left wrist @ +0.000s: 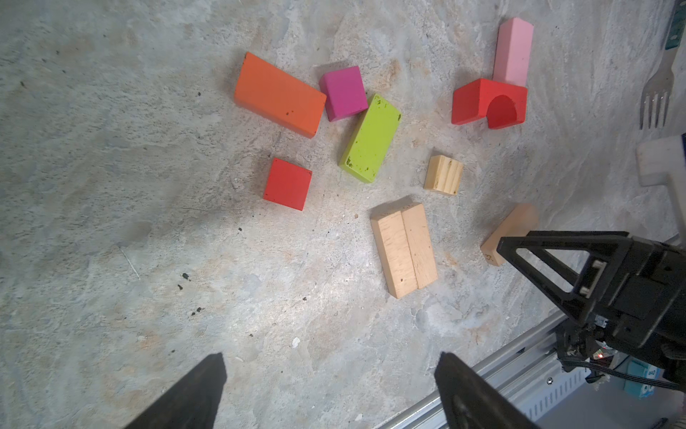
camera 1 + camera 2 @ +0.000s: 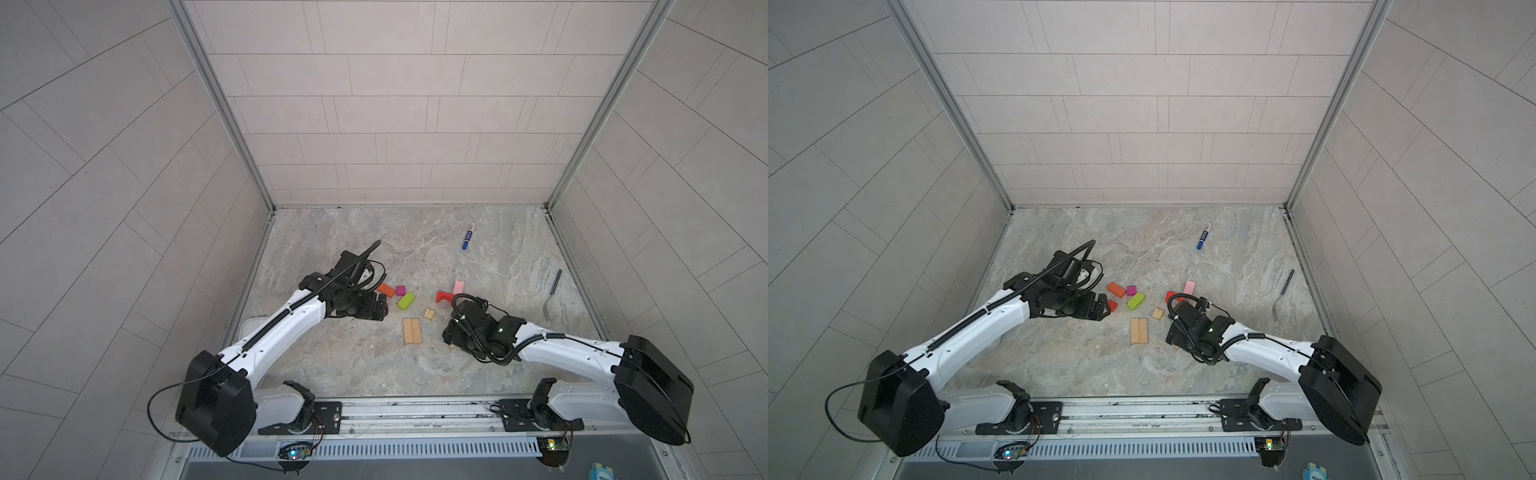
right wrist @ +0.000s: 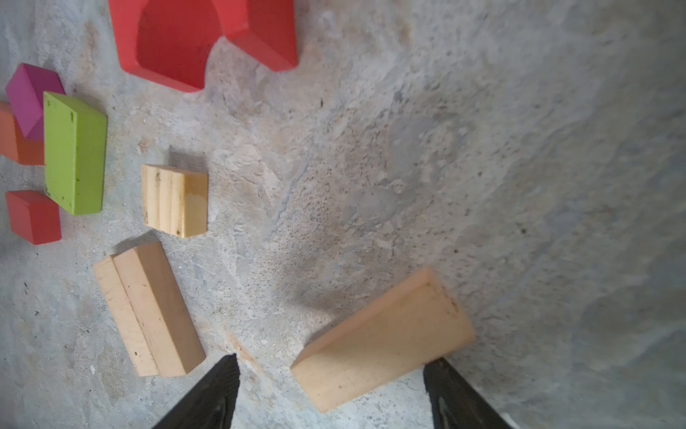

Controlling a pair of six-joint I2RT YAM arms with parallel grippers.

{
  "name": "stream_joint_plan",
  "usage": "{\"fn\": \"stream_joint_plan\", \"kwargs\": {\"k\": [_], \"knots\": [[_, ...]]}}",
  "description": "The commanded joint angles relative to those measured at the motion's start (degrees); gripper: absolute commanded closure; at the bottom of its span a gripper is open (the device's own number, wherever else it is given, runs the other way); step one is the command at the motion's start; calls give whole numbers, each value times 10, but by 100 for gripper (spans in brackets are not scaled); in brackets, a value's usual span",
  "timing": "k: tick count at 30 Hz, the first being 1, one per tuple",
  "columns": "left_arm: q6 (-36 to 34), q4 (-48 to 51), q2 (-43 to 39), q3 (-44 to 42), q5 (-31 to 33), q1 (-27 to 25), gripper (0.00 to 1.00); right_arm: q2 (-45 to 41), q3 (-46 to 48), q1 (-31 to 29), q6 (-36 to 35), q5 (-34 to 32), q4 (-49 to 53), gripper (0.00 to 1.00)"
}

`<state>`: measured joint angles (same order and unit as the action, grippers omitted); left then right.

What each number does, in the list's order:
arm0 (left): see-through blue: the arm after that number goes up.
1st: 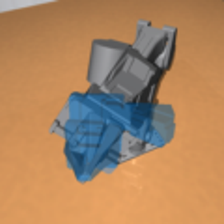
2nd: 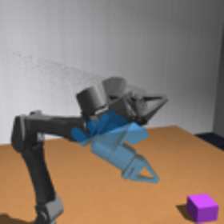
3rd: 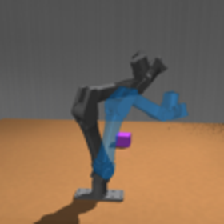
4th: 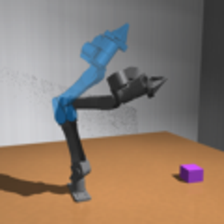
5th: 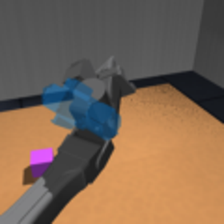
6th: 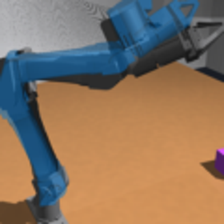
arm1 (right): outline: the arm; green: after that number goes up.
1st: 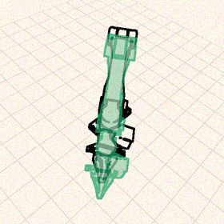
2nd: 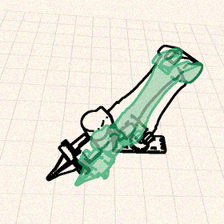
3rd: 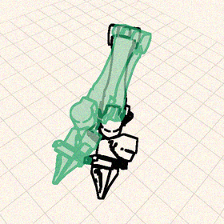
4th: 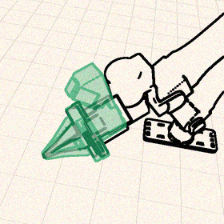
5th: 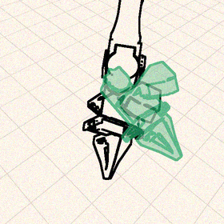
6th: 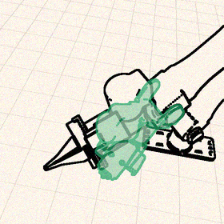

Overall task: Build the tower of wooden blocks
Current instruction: 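Carry plank 58 with the right gripper toward the upright plank pair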

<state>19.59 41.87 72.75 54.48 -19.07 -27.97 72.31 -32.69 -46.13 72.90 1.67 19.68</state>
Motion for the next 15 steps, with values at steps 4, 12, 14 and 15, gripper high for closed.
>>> {"fn": "stream_joint_plan", "kwargs": {"k": [4,12,14,15], "knots": [[-6,5,-10,-5,2,4,5,37,-20,5,-2,-23,4,29],[-6,6,-12,-6,5,4,5,68,-67,5,-59,-60,65,50],[-7,6,-13,-5,5,4,5,71,-73,5,-74,-71,78,54],[-7,6,-12,-6,4,4,5,73,-75,5,-81,-75,84,56]]}}
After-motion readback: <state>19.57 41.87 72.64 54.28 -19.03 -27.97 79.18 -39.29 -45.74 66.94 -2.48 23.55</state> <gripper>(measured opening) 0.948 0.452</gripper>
